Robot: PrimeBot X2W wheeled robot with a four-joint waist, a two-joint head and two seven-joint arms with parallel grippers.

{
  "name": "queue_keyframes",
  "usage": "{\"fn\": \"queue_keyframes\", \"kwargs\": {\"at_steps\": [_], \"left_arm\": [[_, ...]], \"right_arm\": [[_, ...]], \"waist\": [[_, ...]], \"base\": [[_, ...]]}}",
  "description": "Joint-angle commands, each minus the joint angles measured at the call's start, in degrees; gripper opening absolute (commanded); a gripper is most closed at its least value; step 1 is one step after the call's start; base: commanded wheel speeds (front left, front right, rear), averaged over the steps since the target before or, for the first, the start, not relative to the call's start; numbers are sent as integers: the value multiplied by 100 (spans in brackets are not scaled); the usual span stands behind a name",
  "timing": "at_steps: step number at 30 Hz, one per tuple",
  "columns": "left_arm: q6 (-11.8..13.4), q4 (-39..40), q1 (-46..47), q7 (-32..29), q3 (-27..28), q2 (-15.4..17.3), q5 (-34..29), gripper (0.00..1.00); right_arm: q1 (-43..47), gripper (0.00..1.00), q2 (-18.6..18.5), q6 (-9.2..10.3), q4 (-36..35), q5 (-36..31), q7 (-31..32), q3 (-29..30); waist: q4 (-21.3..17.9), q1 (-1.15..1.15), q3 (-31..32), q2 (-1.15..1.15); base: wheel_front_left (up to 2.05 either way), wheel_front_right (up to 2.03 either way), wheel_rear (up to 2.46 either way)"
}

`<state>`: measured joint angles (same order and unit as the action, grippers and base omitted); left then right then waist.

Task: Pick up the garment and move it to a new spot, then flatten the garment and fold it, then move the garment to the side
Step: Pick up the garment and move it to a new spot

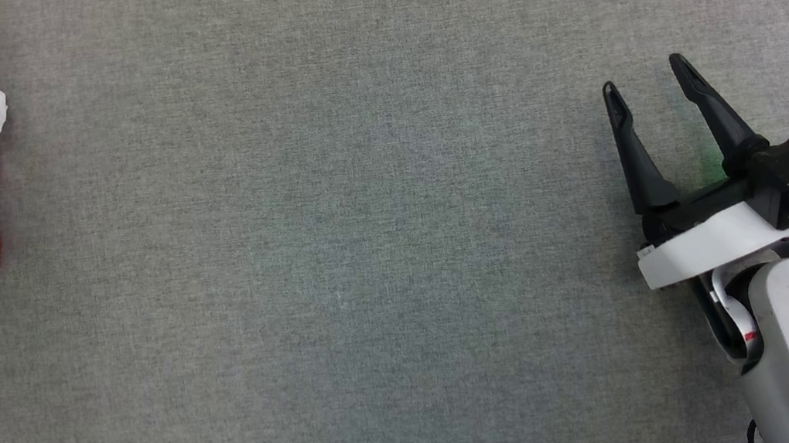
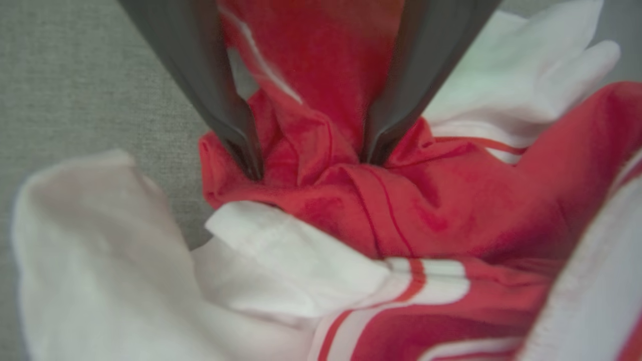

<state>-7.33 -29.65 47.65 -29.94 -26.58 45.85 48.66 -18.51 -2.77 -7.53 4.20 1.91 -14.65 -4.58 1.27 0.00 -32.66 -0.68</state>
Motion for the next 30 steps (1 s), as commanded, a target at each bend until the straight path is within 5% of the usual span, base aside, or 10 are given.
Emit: {"fn": "queue_keyframes", "kwargs": {"at_steps": [1,2,13,21,30], "left_arm": [[-15,-36,-42,-129,-160,-118,111,34],[-15,-8,-59,-166,-211,-114,164,0],[-15,280,-214,929,-351,105,108,0],[45,988,-251,1888,-476,423,-613,0],[265,1916,-46,2221,-621,422,-1205,0]], "right_arm": [[-110,100,-10,4,6,-22,-35,5],[-109,100,-10,4,19,-30,-35,7],[78,100,-10,4,172,-34,-35,111],[397,100,-10,4,290,59,-35,266],[641,100,-10,4,361,212,-35,343]], "waist": [[-1,0,-7,68],[10,0,8,68],[197,0,805,68],[419,0,1596,68],[471,0,2208,68]], "base": [[0,0,0],[0,0,0],[0,0,0],[0,0,0],[0,0,0]]}}
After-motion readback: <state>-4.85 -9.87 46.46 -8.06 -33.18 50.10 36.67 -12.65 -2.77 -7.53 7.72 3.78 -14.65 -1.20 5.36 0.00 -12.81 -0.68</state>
